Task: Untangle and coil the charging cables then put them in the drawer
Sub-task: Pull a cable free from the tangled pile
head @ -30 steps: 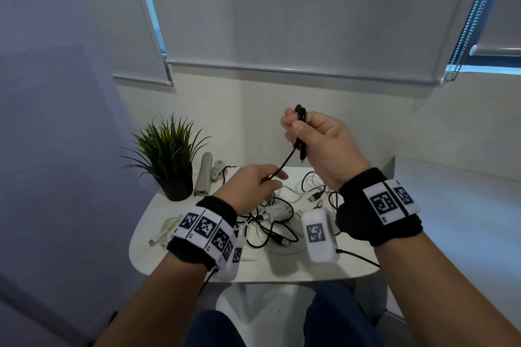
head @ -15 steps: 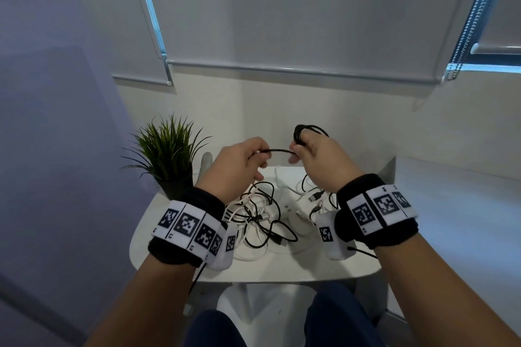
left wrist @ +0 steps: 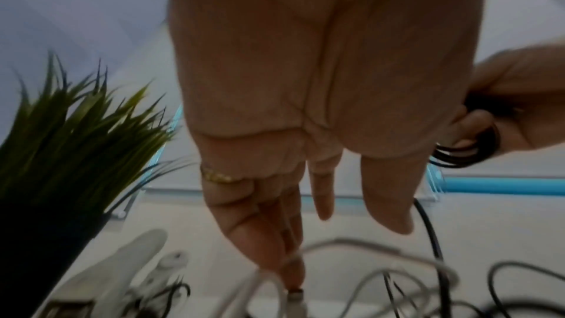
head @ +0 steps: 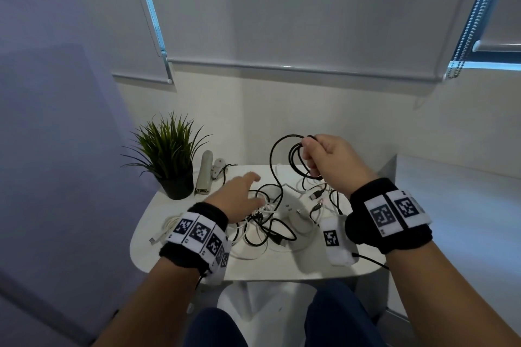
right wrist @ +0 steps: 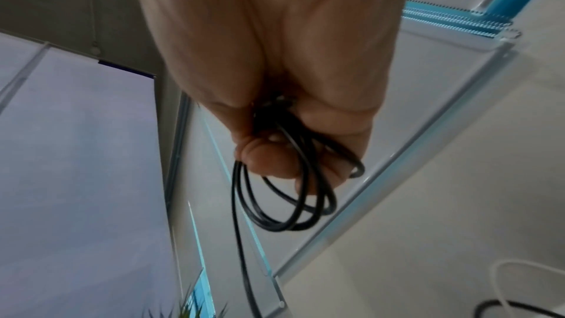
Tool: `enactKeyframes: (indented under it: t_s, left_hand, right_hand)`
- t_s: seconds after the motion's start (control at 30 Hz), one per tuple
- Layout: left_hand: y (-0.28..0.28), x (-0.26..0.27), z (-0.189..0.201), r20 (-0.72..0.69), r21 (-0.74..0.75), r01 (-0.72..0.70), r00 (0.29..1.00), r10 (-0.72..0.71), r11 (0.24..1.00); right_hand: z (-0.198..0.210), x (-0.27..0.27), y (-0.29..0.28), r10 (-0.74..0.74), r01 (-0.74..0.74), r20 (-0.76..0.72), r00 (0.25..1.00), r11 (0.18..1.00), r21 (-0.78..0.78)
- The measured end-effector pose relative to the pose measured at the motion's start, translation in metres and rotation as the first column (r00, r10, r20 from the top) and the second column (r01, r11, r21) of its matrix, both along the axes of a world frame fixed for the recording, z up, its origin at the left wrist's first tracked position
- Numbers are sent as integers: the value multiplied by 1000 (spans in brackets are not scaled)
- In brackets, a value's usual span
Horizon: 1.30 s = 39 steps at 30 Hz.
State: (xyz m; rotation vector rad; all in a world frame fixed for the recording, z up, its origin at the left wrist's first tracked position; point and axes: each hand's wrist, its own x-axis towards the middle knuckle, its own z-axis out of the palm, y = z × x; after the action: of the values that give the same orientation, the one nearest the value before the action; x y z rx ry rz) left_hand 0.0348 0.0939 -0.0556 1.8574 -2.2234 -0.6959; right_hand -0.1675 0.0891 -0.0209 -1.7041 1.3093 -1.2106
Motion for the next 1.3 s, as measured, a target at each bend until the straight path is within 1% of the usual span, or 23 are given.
enactKeyframes:
  t_s: [0.1,0.17,0.23,0.3,0.37,0.4,0.47,0.53,0.57,0.63,0.67,0.73,0.8,0.87,0.93,0.97,1.0,1.07,1.17,1.2,1.23,1.27,1.3]
  left_hand:
    - [4,-5,-12,95,123,72,992,-84,990]
    - [4,-9,-17,130,167,105,983,-128,980]
    - [2,-14,-18,137,130,87,985,-105,988]
    - [-2,-18,-17,146,8,52,988,-52,999]
    - [-4,-25,-13,99,-68,66,993,-59,996]
    - [-5,-29,-11,76,-71,86,994,-81,994]
    - [-7,-31,-14,72,-34,113,991,-111,993]
    - [-9,-29,-18,74,0,106,992,-106,994]
    - [-11,-26,-21,60,-1,91,994,-91,996]
    - [-14,-22,-23,37,-35,58,998,-57,998]
    - [-14,-21,-22,23,-79,38,999,-37,996]
    - [-17,-17,-20,-55,-205,-19,998,8,979]
    - [-18,-15,-12,-215,-330,-98,976,26,939]
    - [-17,-13,-1,-422,-405,-217,906,29,888]
    - [-17,-12,8,-629,-413,-320,778,-13,853]
    - [-18,-10,9,-685,-412,-346,728,-36,843]
    - [-18,-9,10,-711,-421,-356,700,-60,834]
    - [-19,-7,8,-727,-471,-369,676,-116,801]
    - [-14,-5,7,-707,-566,-384,681,-191,729]
    - [-14,-4,6,-700,-575,-368,684,-207,731]
    - [-14,-4,5,-699,-555,-340,686,-203,759]
    - [-14,-4,4,-695,-512,-301,696,-182,805]
    - [-13,-5,4,-677,-471,-264,720,-153,842]
  right_hand:
    - [-11,-6,-2,-76,68,119,990,995,68]
    - [-12,-8,0,-91,69,249,964,993,96]
    - [-7,-8,2,-75,46,347,935,995,92]
    - [2,-7,3,-21,-5,407,913,998,62]
    - [12,-3,6,51,-67,457,888,998,19]
    - [18,-2,7,79,-88,489,869,996,-5]
    - [27,0,9,109,-97,584,805,994,-52]
    - [36,-2,10,130,-76,668,733,991,-109]
    - [39,-3,10,138,-59,688,712,989,-137]
    - [40,-7,8,137,-18,697,704,984,-175]
    - [39,-9,7,124,4,685,718,983,-182]
    - [33,-13,3,74,54,625,777,981,-184]
    - [25,-15,-1,13,87,538,843,983,-161]
    - [16,-18,-3,-47,110,447,893,987,-117]
    - [9,-19,-5,-84,132,415,906,987,-89]
    - [6,-18,-5,-94,138,418,904,987,-78]
    - [4,-18,-5,-102,143,421,901,988,-65]
    - [2,-16,-6,-120,150,406,906,988,-43]
    - [-3,-15,-7,-140,161,386,912,987,-22]
    - [-4,-15,-8,-144,164,387,911,986,-18]
    - [-6,-15,-9,-148,168,385,911,986,-18]
    - [-8,-15,-11,-152,171,372,916,985,-19]
    - [-12,-14,-13,-157,172,341,927,985,-17]
